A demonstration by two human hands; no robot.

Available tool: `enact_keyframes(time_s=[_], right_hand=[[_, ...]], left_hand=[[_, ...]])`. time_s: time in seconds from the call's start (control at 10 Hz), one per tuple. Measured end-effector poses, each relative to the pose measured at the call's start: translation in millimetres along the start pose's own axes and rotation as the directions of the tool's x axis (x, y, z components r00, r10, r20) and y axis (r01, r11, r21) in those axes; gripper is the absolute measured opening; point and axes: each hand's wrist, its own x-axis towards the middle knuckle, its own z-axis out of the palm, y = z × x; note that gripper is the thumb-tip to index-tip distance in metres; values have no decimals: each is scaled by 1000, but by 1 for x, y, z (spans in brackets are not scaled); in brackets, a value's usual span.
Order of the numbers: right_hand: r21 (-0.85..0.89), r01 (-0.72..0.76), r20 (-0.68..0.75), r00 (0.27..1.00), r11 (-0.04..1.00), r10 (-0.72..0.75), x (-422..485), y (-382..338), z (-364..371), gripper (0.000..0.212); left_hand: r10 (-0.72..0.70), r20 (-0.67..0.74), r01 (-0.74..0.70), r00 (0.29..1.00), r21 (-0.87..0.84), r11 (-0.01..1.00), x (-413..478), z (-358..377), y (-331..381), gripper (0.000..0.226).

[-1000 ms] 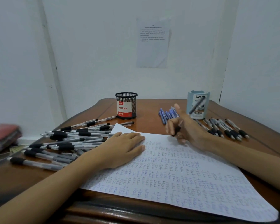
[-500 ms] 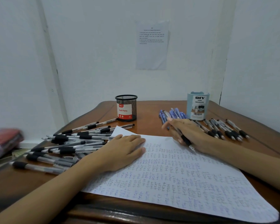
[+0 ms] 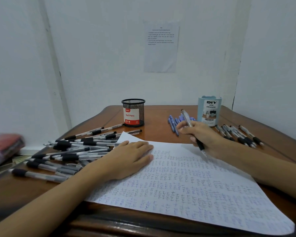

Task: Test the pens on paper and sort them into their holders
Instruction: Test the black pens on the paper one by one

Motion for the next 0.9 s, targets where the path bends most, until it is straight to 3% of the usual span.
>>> enact_keyframes(time_s=[0.1,0.2,0.3,0.5,0.6,0.7,0.9], right_hand=[[103,-5,-15,1000,995,6,-4,-13,-4,12],[314,-142,142,985,939,102,-7,-25,-5,23],[340,-175,223,969,924,102,-7,-25,-7,26],[110,-103,226,971,989,76,-11,-23,-6,14],[-73,-27,150,988,997,38,-11,-22,-6,24],[-114,-4,136,991,993,19,-10,-22,-6,18],[-94,10,158,987,996,5,-13,-22,-4,32]], left_hand=[[7,-5,-7,1000,1,1000,1,1,-1,53],[2,-3,-2,1000,3,1000,1,2,-1,53],[8,-6,-8,1000,1,1000,1,2,-1,53],[9,-8,-9,1000,4,1000,0,1,0,52],[8,-6,-8,1000,8,1000,0,1,-1,52],[7,-5,-7,1000,6,1000,0,1,0,52],[-1,0,1,1000,6,1000,-2,-1,1,52]])
